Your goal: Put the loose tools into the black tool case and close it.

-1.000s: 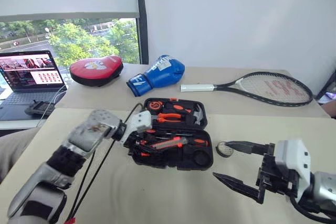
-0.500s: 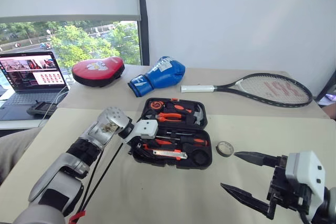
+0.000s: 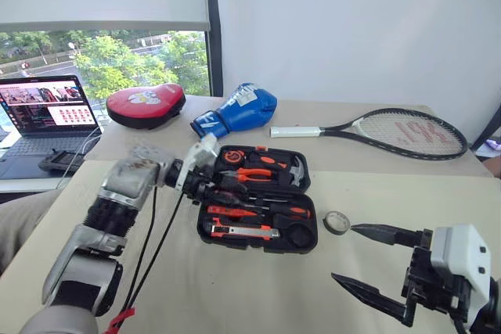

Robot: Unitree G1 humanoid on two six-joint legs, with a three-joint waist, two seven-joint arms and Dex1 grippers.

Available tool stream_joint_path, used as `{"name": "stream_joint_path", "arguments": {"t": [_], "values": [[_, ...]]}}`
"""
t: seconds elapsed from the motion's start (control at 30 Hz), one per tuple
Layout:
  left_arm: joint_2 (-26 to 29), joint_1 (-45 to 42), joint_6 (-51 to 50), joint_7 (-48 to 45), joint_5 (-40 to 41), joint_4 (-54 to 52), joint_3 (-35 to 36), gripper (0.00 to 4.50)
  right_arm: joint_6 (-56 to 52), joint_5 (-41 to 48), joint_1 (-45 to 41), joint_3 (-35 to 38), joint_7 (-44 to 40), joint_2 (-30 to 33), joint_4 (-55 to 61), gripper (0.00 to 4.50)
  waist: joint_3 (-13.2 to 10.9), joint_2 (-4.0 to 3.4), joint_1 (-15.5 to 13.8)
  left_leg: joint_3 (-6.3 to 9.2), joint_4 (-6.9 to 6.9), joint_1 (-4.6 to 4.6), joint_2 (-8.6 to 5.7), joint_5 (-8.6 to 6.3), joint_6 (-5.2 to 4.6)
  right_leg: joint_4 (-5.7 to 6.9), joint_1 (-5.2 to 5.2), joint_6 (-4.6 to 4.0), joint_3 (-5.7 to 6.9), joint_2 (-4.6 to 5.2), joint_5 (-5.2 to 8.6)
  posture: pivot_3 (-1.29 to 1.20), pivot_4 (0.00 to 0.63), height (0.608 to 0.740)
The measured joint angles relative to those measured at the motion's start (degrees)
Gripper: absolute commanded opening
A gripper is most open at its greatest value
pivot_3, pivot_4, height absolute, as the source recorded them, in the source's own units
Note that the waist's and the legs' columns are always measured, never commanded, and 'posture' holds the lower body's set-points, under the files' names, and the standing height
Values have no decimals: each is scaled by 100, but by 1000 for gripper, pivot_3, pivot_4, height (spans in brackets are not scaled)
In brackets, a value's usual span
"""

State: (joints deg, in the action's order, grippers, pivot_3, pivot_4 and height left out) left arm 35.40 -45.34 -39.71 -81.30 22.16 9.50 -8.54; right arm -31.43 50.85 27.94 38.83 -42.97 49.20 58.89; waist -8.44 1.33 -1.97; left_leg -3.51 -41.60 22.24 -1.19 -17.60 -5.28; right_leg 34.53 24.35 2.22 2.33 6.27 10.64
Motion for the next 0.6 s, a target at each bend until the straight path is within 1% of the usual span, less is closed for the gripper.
{"name": "stream_joint_path", "arguments": {"t": [0.03,0.07,0.17,0.2,0.27,0.37,0.5,0.6], "values": [[-23,252,-39,200,11,-164,60,1495,0,1,-7,-8,16,-1,0,4500,0,-1,2,0,0,-6,-2,-3,-4,2,-6,3,0,5,2,0,150,740],[-80,650,-28,491,11,-439,153,1071,-1,0,-29,-26,37,6,-4,4500,-1,-2,4,0,1,-3,-1,-3,-1,2,-3,2,0,9,2,0,150,740],[-332,1537,91,1178,-12,-957,276,118,-2,3,-55,-35,57,11,-13,4500,-3,2,-17,2,0,1,-1,2,18,2,0,-1,-5,22,0,0,150,740],[-395,1830,208,1474,-69,-1140,315,21,-3,6,-66,-41,61,15,-21,4500,-3,2,-30,8,-1,1,-1,2,21,2,-3,-2,-10,31,-1,0,150,740],[-575,2154,231,2058,-190,-1306,455,21,-3,10,-81,-43,69,20,-36,4500,-3,2,-60,16,-1,2,-1,0,19,-2,-5,-8,-8,54,-4,0,150,740],[-617,2540,422,2699,-436,-1631,447,21,-19,72,-119,-50,115,34,-34,4500,-1,-2,-59,20,8,-10,0,-7,13,-8,-10,-16,-6,60,-9,0,150,740],[-548,2643,362,3033,-603,-1881,216,21,-29,149,-112,-50,173,81,-28,4500,16,-27,-54,18,28,-32,-1,-12,26,-9,-18,-25,-6,60,-7,0,150,740],[-391,2670,272,3135,-704,-1929,46,21,-32,170,-102,-50,180,105,-28,4500,37,-50,-39,13,49,-51,0,-5,20,-9,-23,-32,-6,50,-2,0,150,740]]}}
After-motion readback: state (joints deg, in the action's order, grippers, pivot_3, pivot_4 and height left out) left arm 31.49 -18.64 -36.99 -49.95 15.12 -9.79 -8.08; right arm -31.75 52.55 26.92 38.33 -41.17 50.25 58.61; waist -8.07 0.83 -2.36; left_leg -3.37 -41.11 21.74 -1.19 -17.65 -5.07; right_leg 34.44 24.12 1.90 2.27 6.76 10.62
